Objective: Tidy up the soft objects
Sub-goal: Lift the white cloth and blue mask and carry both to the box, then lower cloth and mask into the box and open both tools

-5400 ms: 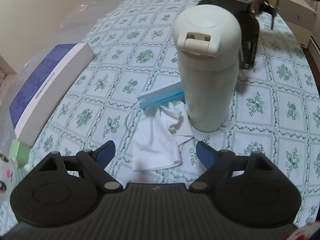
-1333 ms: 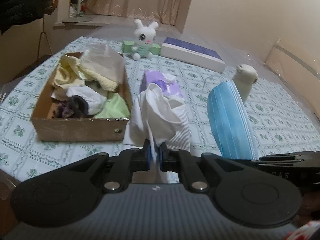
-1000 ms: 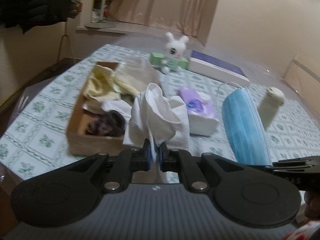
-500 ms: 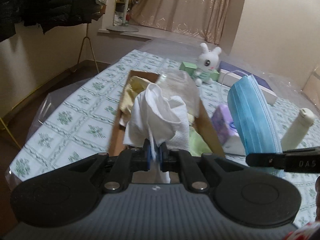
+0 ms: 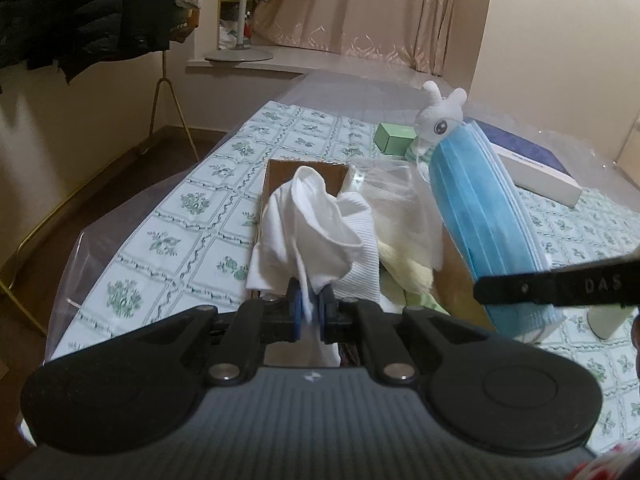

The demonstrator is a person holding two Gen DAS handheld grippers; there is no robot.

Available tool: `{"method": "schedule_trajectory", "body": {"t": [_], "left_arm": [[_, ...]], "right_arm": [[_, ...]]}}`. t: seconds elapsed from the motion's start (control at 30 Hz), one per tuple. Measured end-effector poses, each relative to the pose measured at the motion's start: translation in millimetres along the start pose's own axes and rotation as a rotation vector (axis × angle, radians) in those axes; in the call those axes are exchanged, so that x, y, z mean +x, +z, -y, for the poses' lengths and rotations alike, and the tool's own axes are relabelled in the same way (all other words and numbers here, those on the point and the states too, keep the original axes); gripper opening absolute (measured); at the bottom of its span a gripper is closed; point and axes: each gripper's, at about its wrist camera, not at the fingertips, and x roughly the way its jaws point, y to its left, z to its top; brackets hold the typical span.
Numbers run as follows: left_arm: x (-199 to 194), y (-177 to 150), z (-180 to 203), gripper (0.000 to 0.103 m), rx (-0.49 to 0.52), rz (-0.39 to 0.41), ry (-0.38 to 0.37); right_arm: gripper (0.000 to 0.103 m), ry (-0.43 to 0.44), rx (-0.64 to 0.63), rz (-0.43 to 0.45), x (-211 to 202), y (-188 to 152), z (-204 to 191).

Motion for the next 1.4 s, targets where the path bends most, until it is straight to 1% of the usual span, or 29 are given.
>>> {"method": "schedule_trajectory", "body": {"t": [0.13, 0.27, 0.43, 0.57, 0.73, 0.87, 0.97, 1.07, 1.1, 1.13, 1.17, 1.2, 1.23, 1.27, 1.33, 1.4], "left_arm": [[20, 9, -4, 0.007, 0.011, -0.021, -0.001], [41, 18, -6, 0.007, 0.03, -0.041, -0.004], [67, 27, -4, 0.007, 0.052, -0.057, -0.004], [87, 30, -4, 0.007, 0.063, -0.076, 0.001], [105, 27, -4, 0.007, 0.08, -0.11, 0.0], [115, 21, -3, 0.007, 0.096, -0.137, 0.004], [118, 16, -3, 0.008, 0.101, -0.152, 0.003], [116, 16, -5, 0.009, 0.096, -0.153, -0.003], [114, 17, -5, 0.013, 0.093, -0.15, -0.006], [112, 17, -6, 0.018, 0.09, -0.147, -0.009], [109, 17, -6, 0.02, 0.09, -0.143, -0.012], [106, 17, -6, 0.023, 0.091, -0.137, -0.014], [102, 18, -6, 0.026, 0.091, -0.129, -0.015], [98, 18, -6, 0.027, 0.092, -0.122, -0.015], [89, 17, -7, 0.029, 0.092, -0.107, -0.013], [80, 16, -8, 0.03, 0.082, -0.094, -0.01]], "right_arm": [[0.006, 0.0, 0.032, -0.018, 22, 20, 11], [0.006, -0.003, 0.05, -0.072, 48, 38, 21], [0.006, -0.026, 0.079, -0.125, 81, 46, 33], [0.006, -0.04, 0.096, -0.167, 104, 45, 41], [0.006, -0.05, 0.088, -0.234, 131, 32, 47], [0.006, -0.047, 0.044, -0.27, 141, 25, 45], [0.006, -0.046, 0.024, -0.276, 141, 26, 44], [0.006, -0.038, 0.003, -0.26, 135, 25, 45], [0.007, -0.036, -0.001, -0.255, 132, 24, 45], [0.01, -0.037, -0.003, -0.246, 128, 24, 44], [0.012, -0.033, -0.009, -0.235, 124, 24, 44], [0.02, -0.031, -0.017, -0.227, 119, 23, 41], [0.031, -0.027, -0.025, -0.218, 115, 23, 39], [0.034, -0.017, -0.033, -0.209, 111, 25, 37], [0.046, -0.017, -0.049, -0.194, 101, 25, 33], [0.05, -0.024, -0.069, -0.179, 92, 25, 28]]}}
